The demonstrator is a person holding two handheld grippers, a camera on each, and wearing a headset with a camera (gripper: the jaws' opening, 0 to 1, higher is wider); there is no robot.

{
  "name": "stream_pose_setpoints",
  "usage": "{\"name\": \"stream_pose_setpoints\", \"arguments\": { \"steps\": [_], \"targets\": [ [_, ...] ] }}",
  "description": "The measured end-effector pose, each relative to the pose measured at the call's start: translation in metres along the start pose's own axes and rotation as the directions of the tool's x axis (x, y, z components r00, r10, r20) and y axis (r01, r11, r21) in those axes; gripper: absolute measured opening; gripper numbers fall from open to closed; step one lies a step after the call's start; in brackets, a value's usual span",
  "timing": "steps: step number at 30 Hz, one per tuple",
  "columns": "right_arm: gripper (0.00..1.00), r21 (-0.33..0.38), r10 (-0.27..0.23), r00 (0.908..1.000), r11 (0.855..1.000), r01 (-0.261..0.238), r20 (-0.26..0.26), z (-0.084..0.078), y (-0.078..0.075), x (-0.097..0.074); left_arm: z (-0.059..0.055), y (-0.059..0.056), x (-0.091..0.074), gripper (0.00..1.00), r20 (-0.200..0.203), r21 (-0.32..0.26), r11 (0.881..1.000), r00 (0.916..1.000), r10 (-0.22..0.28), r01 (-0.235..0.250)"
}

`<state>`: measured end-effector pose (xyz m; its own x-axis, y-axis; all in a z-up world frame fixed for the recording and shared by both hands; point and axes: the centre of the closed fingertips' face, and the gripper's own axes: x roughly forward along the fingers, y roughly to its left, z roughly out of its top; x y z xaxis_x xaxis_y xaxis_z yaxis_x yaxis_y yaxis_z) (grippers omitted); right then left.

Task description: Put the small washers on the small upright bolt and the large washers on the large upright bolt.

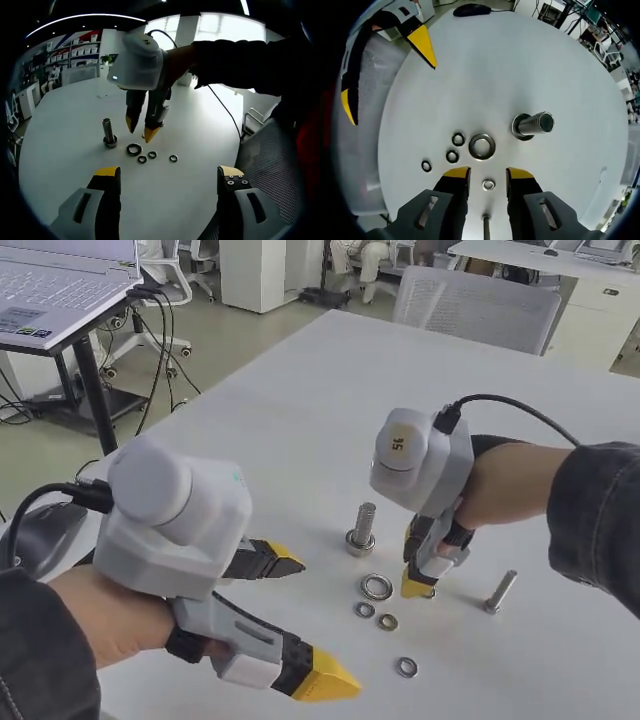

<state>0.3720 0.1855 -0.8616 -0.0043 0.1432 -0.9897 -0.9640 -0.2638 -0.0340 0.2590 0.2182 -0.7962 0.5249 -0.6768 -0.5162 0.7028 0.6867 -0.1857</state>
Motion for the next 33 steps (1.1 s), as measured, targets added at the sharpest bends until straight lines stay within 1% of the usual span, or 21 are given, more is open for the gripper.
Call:
{"name": "stream_pose_setpoints", "arguments": {
  "steps": [5,18,24,33],
  "targets": [
    [0.3,-0.01,0.01,0.9999,1.0,-0.01,0.007,0.006,0.003,0.004,0.001,-0.001,0.001,0.78,0.0,0.001,1.0,1.0,-0.001,0.001],
    [0.3,-0.029,0.021,0.9996,0.999,-0.02,0.017,0.021,0.005,0.012,-0.001,0.002,0.001,0.78,0.001,-0.001,1.0,1.0,-0.001,0.001],
    [0.3,-0.035,0.028,0.9996,0.999,-0.028,0.009,0.022,0.005,0.017,-0.001,0.003,0.0,0.78,0.003,-0.003,1.0,1.0,-0.001,0.001],
    [0.29,-0.044,0.029,0.9995,0.999,-0.029,0.011,0.024,0.003,0.018,0.0,0.005,0.001,0.78,0.005,-0.004,1.0,1.0,0.001,-0.001]
  ]
}}
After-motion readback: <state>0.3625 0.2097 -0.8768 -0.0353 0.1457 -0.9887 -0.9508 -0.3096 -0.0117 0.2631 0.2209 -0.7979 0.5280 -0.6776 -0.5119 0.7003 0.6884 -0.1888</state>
